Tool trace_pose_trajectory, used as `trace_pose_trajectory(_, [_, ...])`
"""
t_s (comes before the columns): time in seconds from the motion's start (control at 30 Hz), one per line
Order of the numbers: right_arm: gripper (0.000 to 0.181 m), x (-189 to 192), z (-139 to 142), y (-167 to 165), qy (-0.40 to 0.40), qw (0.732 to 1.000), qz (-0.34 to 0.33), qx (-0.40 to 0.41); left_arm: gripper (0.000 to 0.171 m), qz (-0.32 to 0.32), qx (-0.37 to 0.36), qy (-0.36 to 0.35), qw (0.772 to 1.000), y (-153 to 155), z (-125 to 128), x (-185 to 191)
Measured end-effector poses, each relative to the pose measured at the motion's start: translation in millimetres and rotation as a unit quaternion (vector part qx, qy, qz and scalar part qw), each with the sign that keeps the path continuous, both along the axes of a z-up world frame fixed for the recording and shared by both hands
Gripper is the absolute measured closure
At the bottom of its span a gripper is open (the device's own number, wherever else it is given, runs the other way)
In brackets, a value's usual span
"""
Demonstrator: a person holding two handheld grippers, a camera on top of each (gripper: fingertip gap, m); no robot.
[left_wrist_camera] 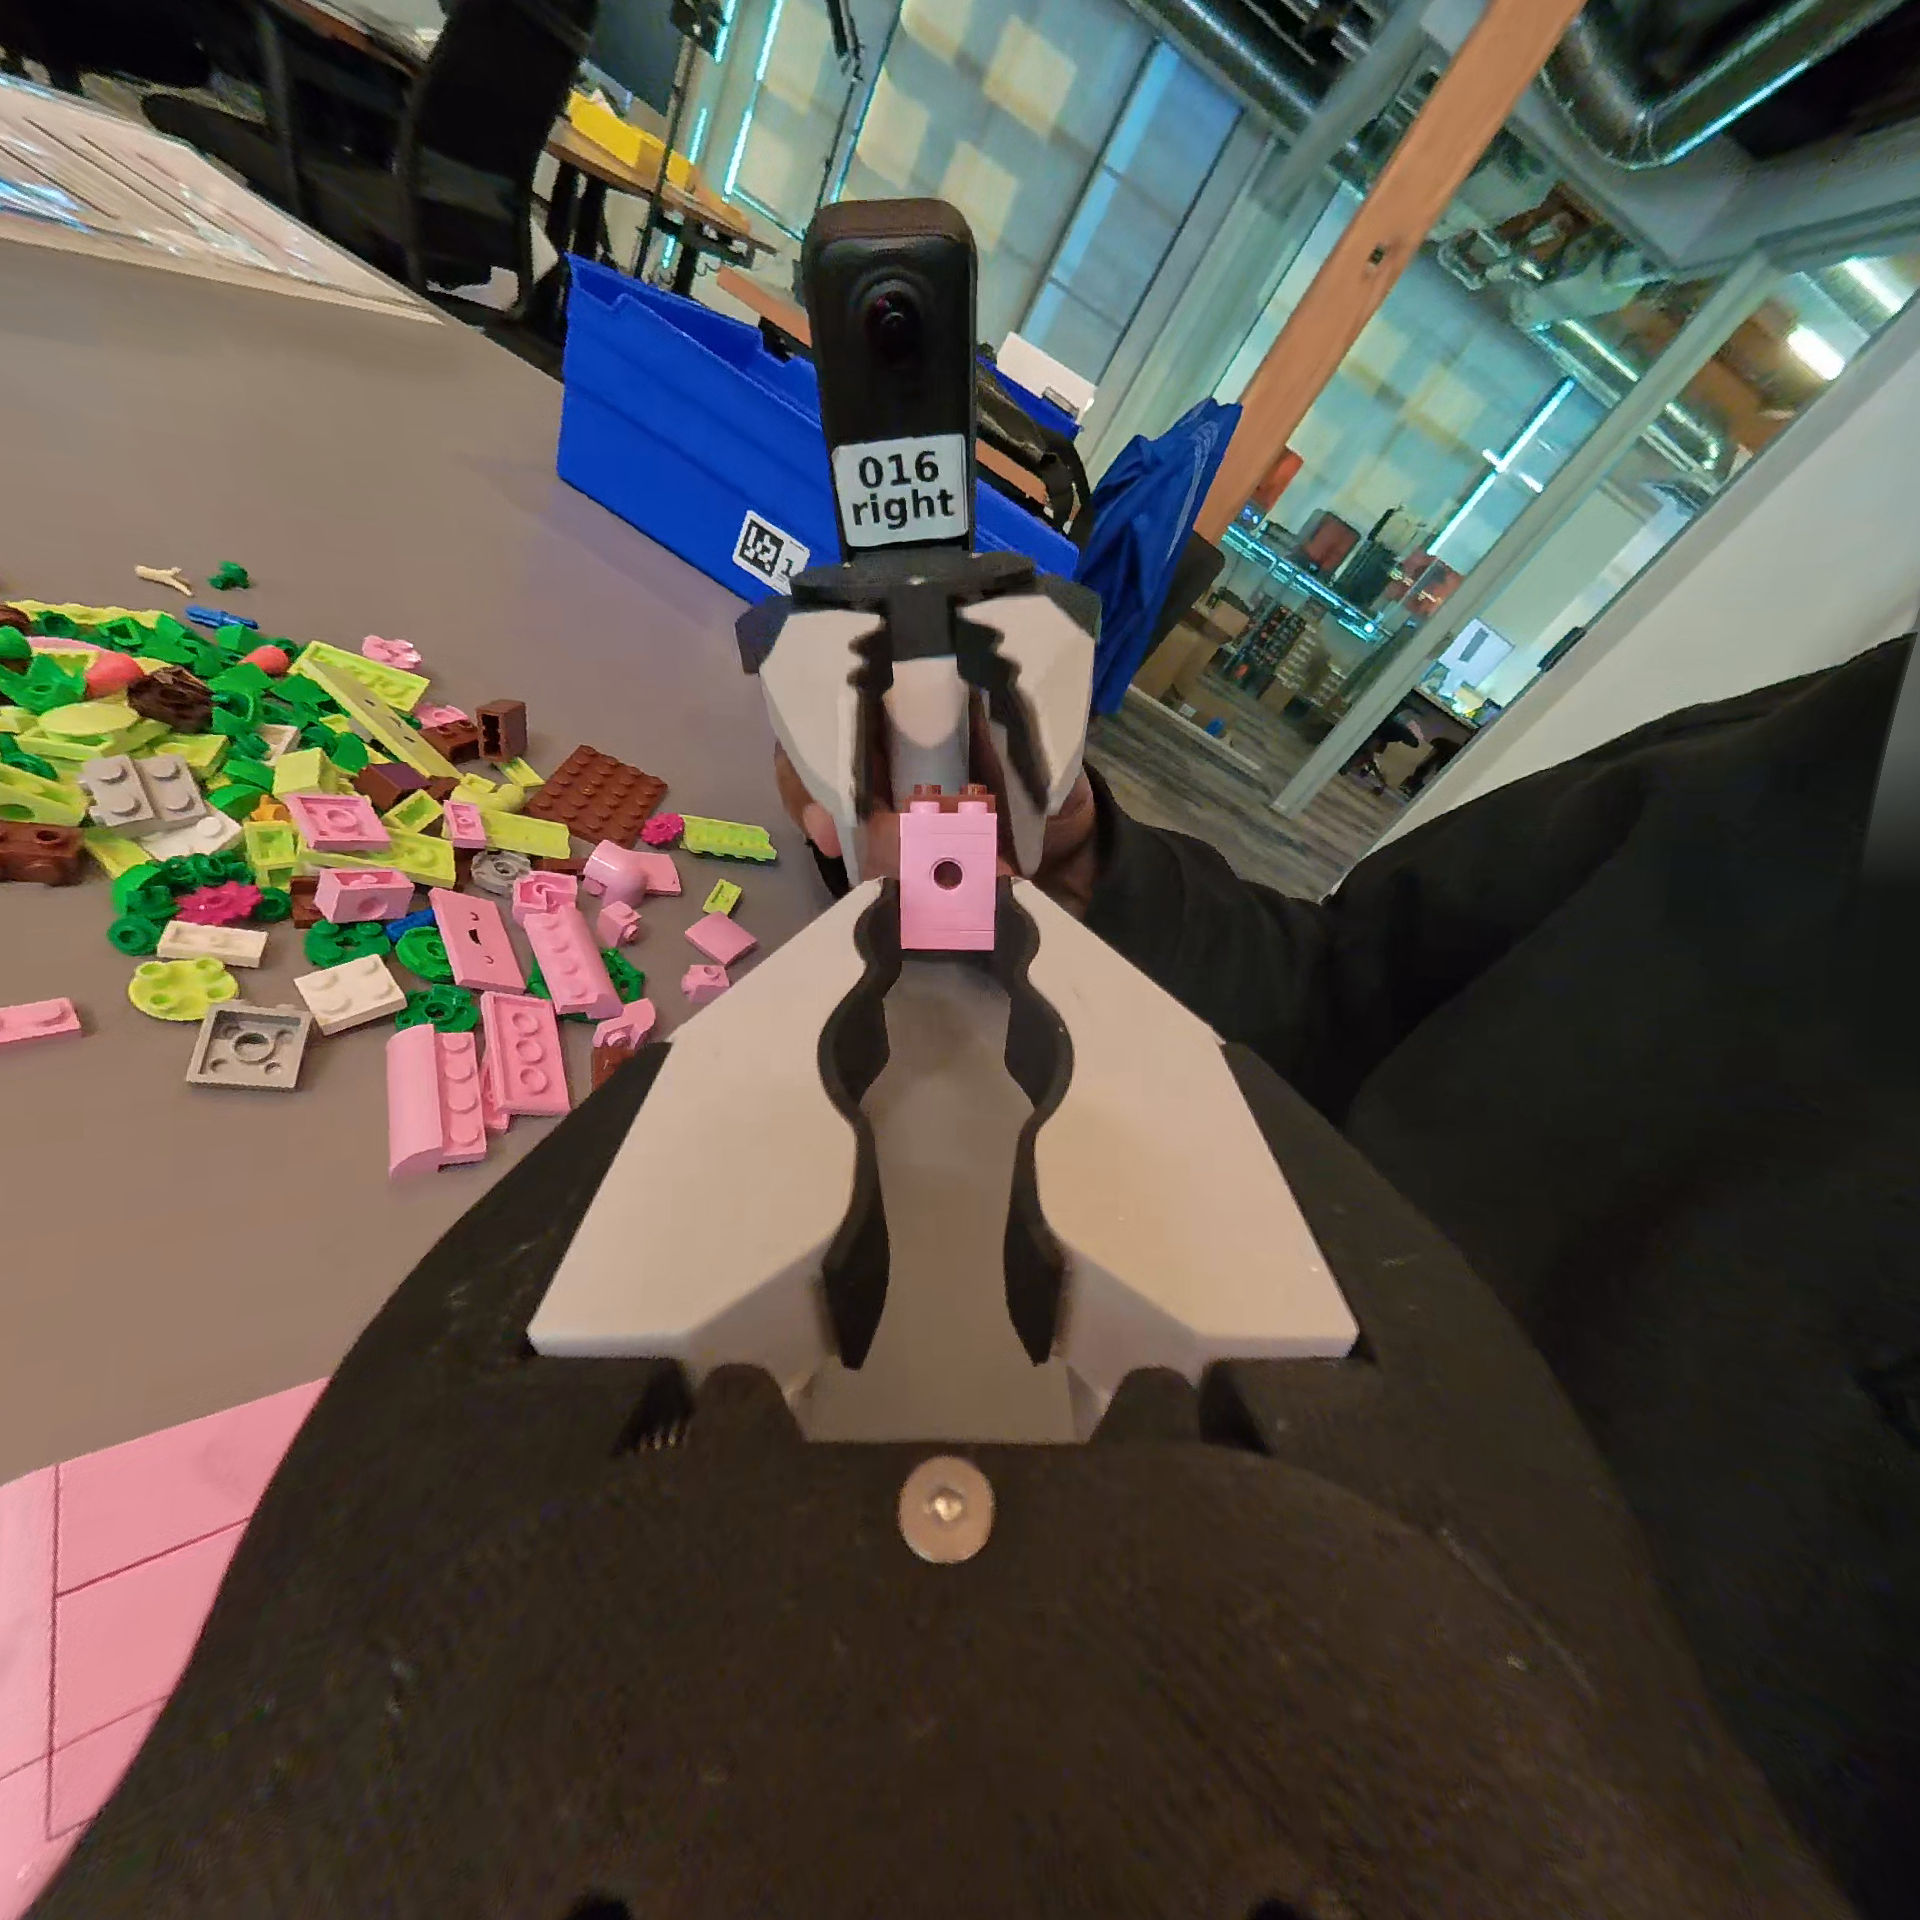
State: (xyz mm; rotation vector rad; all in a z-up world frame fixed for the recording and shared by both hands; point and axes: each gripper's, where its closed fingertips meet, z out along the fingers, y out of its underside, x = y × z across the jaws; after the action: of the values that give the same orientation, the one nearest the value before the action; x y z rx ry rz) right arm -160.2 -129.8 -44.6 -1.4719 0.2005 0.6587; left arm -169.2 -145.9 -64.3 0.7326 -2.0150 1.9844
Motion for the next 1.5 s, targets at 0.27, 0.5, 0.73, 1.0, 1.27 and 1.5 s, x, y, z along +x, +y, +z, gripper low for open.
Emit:
trace_pose_trajectory(0.27, [0.170, -3, 0, 3, -0.031, 0.999, -0.008, -0.027, 0.156, 0.004, -0.030, 0.013, 0.999, -2, 7, 1])
trace_pose_trajectory(0.5, [0.169, 9, 8, 9, 0.030, 0.999, -0.035, 0.008, 0.156, 0.004, -0.050, 0.040, 0.998, 5, 9, 4])
trace_pose_trajectory(0.73, [0.168, 65, 25, -41, 0.120, 0.979, -0.128, 0.107, 0.156, -0.007, -0.036, 0.048, 0.998, -3, -3, 0])
trace_pose_trajectory(1.0, [0.169, 72, 11, -31, 0.104, 0.980, -0.161, 0.055, 0.157, -0.015, -0.107, 0.019, 0.994, 5, 19, -2])
trace_pose_trajectory(1.27, [0.168, 77, -17, -16, -0.012, 0.971, -0.230, -0.065, 0.158, -0.014, -0.165, 0.009, 0.986, 15, 33, -1])
trace_pose_trajectory(1.5, [0.168, 86, -28, -17, 0.023, 0.967, -0.241, -0.083, 0.158, -0.009, -0.171, 0.012, 0.985, 19, 31, 3])
